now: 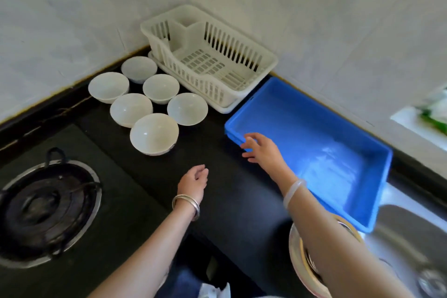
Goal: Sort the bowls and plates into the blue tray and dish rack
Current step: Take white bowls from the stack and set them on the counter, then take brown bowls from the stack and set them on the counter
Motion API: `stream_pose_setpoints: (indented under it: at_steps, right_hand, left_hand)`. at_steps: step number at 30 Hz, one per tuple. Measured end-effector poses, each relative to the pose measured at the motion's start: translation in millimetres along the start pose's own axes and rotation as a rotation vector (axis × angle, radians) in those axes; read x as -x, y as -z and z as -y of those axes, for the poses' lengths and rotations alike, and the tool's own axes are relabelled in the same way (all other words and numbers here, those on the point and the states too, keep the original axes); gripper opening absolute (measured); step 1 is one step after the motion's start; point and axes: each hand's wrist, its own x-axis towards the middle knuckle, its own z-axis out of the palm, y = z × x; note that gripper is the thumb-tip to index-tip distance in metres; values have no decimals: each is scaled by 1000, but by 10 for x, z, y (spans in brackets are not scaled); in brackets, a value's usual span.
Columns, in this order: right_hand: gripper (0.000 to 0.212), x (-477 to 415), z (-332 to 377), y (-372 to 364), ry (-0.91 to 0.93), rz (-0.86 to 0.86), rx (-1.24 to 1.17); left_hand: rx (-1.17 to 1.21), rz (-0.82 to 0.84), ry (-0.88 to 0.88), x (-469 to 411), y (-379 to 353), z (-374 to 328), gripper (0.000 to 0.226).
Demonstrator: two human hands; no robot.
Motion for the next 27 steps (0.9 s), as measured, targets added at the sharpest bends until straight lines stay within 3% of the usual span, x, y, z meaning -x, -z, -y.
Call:
stream_pose_setpoints:
  at_steps: [6, 11, 18, 27]
  right_hand:
    - [16, 950, -601, 920, 2, -302, 224]
    - [16, 1656, -1072, 1381, -110, -520, 406]
    - [15, 2090, -1528, 1496, -167, -544, 513]
    - [11, 2095, -1586, 1407, -109, -650, 674]
  left_hand:
    - [-305, 332, -150, 710, -821, -1, 22]
    - [-563, 474, -361, 1176, -1334, 68, 22]
    - [-729, 480, -516, 1475, -1636, 192, 26]
    - [-770, 416, -531, 1499, -1724, 241, 25]
